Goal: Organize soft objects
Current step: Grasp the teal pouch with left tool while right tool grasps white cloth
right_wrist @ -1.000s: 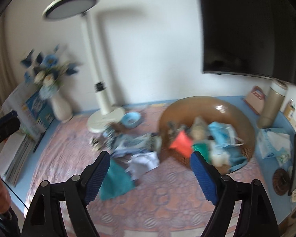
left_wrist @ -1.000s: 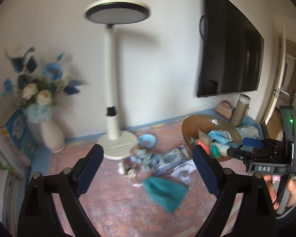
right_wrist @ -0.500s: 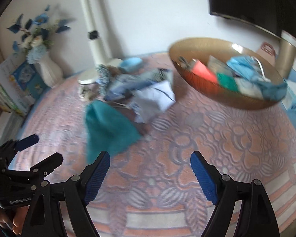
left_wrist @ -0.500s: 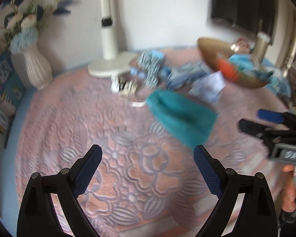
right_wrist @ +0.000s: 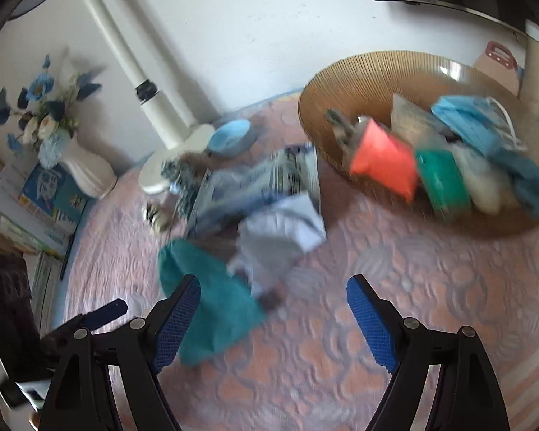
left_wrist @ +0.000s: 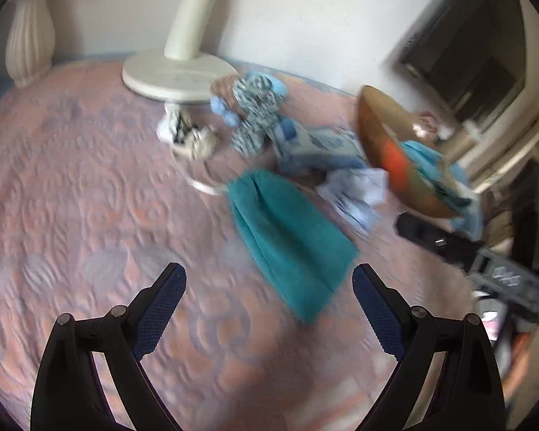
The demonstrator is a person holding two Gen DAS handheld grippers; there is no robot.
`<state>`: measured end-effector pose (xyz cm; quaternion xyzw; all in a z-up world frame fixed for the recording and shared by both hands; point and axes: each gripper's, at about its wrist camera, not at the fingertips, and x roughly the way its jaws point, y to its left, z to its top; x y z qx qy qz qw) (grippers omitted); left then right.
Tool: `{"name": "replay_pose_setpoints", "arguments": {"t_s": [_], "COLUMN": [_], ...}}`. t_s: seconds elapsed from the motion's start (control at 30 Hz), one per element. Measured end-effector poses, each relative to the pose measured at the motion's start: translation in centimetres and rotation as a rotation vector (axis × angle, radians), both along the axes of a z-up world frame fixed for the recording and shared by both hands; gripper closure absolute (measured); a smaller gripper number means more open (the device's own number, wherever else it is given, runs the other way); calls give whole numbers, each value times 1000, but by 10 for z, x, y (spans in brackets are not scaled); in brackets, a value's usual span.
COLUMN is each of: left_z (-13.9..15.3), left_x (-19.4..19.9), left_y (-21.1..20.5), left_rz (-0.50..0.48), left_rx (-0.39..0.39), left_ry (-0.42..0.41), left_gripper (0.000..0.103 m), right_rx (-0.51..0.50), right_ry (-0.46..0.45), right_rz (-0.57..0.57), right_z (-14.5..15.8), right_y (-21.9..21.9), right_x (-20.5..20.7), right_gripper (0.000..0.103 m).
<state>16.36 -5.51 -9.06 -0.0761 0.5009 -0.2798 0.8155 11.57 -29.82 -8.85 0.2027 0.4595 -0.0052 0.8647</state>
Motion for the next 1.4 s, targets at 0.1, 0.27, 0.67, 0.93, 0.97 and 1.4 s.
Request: {"name": "replay_pose_setpoints", "arguments": {"t_s": [0.1, 0.27, 0.67, 0.93, 0.97, 1.4], "left_z": [-8, -25, -28, -22, -20, -30], "left_x": [12, 18, 22, 27, 25, 16], "left_y": [-20, -42, -39, -3, -2, -66], "left_rz": [41, 52, 56, 122, 108, 30], "left_rx": [89, 146, 302, 333, 322, 335], "left_ry": [-24, -34, -84, -73, -71, -90], "left_gripper": [10, 10, 18, 19, 19, 18], "right_rx": [-41, -61, -126, -100, -92, -53], "right_ry": [8, 42, 43, 1, -2, -2], "right_rz": [-1, 78, 94, 120, 119, 73], "right_z": [-6, -27, -43, -39, -37, -19], "right_y": [1, 7, 1, 9, 8, -17], "right_x": [15, 23, 48, 43, 37, -43], "right_gripper": [20, 20, 20, 52, 52, 52]}}
